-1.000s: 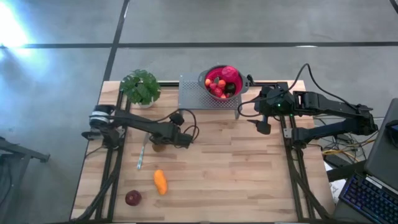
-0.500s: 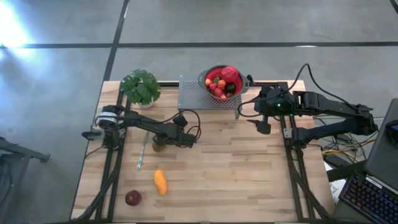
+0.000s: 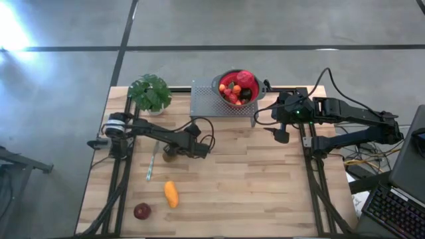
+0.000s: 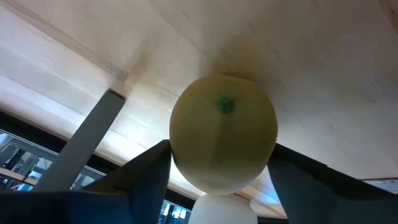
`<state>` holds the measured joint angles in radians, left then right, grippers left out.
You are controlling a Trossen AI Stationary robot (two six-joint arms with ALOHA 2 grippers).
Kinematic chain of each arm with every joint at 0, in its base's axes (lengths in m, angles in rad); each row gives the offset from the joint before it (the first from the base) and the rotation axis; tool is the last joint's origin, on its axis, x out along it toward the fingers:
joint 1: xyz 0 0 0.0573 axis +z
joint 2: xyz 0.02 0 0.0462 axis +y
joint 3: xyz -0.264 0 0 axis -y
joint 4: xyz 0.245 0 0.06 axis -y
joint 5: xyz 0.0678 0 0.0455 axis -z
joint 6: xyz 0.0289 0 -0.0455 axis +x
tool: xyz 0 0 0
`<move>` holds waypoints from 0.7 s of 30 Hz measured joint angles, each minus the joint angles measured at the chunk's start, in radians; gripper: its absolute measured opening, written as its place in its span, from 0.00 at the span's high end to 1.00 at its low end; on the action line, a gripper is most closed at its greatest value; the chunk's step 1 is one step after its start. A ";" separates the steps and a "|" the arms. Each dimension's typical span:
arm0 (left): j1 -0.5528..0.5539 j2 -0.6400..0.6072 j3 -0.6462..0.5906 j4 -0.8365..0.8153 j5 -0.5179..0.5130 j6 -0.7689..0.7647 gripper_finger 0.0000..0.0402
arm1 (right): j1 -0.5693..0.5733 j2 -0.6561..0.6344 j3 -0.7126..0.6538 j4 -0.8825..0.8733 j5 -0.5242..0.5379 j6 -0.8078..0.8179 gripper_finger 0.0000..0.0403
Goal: Pick & Place Fruit
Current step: Put the kiwi into the strainer bowl on the shelf
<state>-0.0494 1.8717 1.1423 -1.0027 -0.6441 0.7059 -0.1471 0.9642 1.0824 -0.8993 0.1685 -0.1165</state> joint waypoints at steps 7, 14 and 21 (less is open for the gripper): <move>-0.007 0.000 0.000 0.000 -0.001 -0.005 0.48 | 0.000 0.000 0.000 0.000 0.000 0.000 0.01; -0.033 -0.008 0.014 -0.012 -0.001 -0.060 0.48 | 0.000 0.000 0.000 0.000 0.000 -0.018 0.01; -0.077 -0.027 0.116 -0.166 -0.009 -0.289 0.49 | 0.000 0.000 0.000 0.000 0.000 -0.021 0.01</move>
<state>-0.1264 1.8452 1.2581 -1.1689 -0.6531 0.4171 -0.1471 0.9642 1.0824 -0.8997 0.1687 -0.1377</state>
